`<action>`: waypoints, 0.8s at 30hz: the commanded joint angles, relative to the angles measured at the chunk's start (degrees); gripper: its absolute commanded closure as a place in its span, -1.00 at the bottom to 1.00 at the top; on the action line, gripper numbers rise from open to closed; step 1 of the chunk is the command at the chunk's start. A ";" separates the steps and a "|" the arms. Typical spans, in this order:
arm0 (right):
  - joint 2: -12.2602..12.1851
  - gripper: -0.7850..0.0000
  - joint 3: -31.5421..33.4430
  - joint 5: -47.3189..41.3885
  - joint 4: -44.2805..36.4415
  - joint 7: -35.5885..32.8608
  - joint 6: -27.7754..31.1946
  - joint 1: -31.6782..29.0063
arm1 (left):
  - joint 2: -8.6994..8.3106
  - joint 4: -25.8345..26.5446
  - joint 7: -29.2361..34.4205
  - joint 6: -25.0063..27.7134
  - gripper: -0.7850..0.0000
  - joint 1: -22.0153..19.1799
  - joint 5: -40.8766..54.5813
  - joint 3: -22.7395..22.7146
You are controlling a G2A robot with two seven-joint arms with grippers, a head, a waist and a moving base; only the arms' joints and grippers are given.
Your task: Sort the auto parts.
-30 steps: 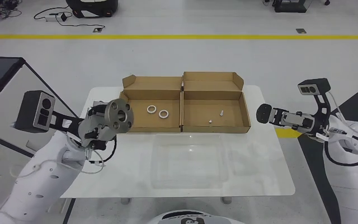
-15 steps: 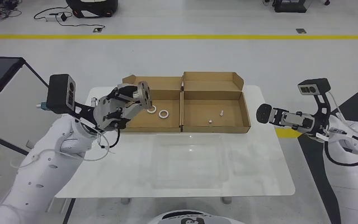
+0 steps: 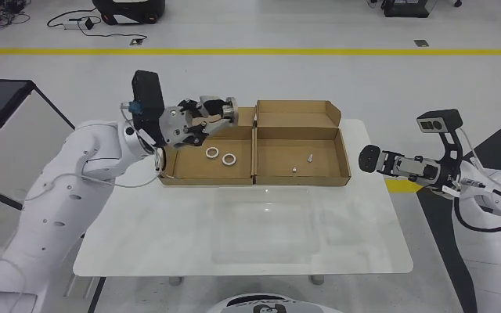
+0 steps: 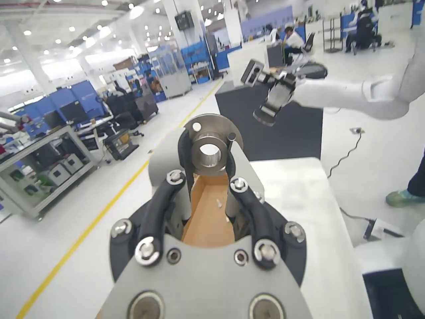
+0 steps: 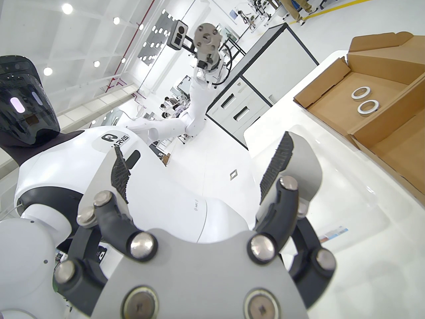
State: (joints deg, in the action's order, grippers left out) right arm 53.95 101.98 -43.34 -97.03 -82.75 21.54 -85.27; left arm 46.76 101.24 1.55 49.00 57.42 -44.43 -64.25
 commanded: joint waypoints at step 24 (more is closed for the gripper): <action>0.00 -1.00 0.00 0.00 0.00 0.00 0.00 0.00 | 3.76 -16.01 20.87 -6.20 1.00 -8.11 -20.13 11.83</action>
State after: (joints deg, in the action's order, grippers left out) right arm 53.95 101.98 -43.34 -97.03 -82.75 21.54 -85.27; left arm 50.54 85.90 21.21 42.28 49.57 -63.46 -52.53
